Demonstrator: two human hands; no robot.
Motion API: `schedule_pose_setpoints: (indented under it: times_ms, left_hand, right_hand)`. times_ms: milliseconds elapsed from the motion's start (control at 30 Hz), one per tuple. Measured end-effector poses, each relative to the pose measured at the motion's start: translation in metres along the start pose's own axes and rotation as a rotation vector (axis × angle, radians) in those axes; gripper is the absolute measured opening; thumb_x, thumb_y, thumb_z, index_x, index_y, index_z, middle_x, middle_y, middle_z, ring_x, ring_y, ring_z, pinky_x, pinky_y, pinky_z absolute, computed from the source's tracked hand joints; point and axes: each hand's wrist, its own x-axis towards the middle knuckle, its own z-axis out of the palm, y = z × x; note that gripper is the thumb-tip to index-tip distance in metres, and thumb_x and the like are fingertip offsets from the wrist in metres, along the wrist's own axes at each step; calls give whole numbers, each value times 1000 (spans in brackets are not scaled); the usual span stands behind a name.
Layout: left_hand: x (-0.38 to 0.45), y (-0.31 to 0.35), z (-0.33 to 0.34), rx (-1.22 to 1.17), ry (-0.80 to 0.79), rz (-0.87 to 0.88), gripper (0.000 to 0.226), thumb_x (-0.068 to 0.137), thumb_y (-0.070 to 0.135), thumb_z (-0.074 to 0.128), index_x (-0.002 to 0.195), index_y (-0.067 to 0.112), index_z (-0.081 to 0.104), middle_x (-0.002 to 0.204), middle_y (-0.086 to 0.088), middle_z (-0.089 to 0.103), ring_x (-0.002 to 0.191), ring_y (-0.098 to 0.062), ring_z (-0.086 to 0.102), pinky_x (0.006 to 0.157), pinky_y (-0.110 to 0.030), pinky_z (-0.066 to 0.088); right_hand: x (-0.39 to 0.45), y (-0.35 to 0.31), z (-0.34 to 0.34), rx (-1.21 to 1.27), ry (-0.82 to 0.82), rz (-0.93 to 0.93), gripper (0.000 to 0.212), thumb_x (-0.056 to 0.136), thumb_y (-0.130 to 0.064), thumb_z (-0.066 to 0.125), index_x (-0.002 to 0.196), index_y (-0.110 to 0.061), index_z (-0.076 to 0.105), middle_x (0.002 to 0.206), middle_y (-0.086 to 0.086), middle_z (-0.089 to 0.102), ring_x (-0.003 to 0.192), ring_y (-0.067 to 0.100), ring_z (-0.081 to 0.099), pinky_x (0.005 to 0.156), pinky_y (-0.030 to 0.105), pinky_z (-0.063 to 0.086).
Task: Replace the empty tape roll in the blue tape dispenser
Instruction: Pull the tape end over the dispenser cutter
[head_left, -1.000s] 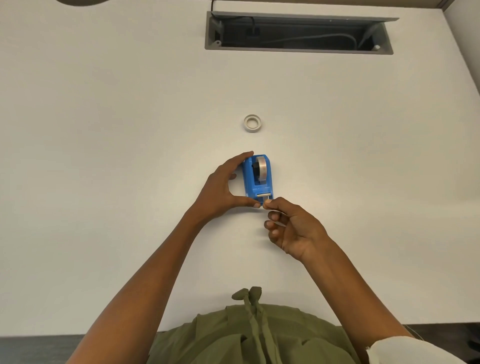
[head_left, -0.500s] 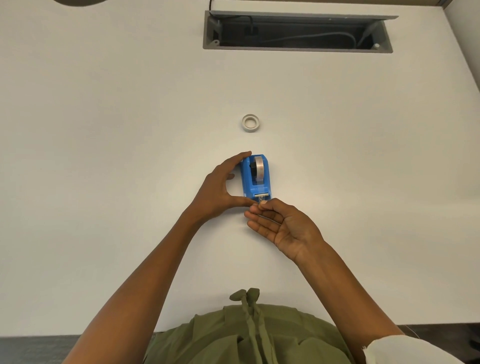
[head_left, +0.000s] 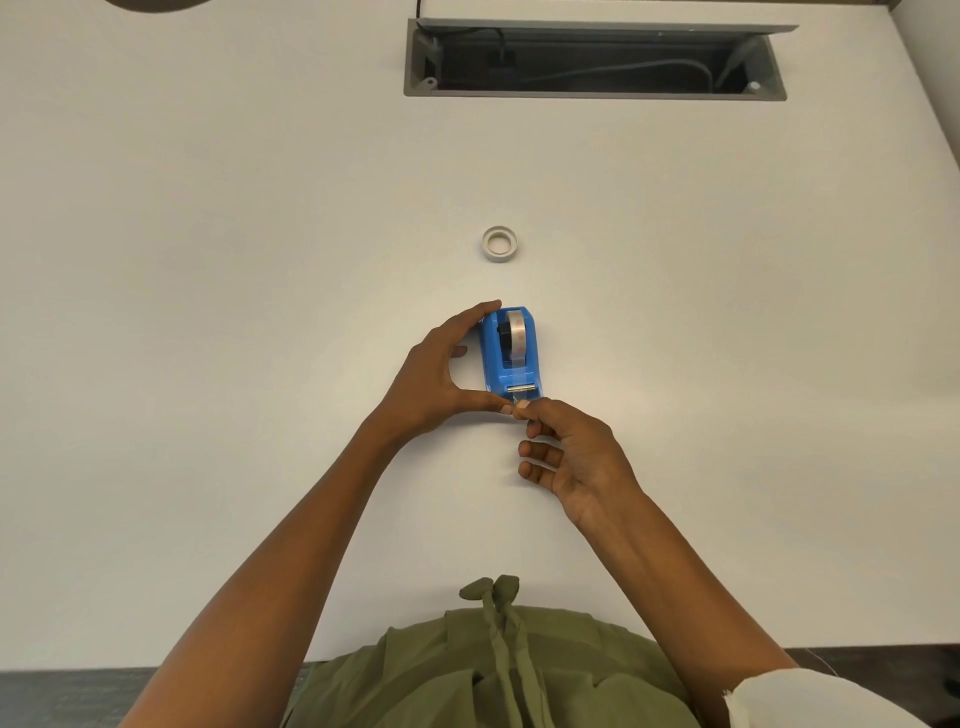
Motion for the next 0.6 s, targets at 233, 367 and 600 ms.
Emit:
schedule_pose_setpoints:
  times_ms: [233,367,600]
  left_hand:
    - [0,1,0,1,0,-1,93,61,30,85,139,29,34,135,17,42,119,-2,44,89,0,35]
    - [-1,1,0,0,-1,-2,93,61,29,85,139,28,34,135,18,41,119,-1,43,89,0,35]
    - [0,2,0,-12,-2,-3,94,61,29,85,139,29,34,135,17,42,119,-1,43,90,-2,36]
  right_hand:
    - [-4,-2,2,-27,16,5,11,74,-23,72,79,-15,67,74,5,58,58,17,60,42,23,49]
    - [-5,-2,2,-45,22,6,12,72,-24,72,78,-14,68,71,3,58,56,15,58,42,22,47]
    - [-6,-2,6,-51,53,-18,9,74,-22,70,77,-15,67,67,2,52,48,13,46,36,18,34]
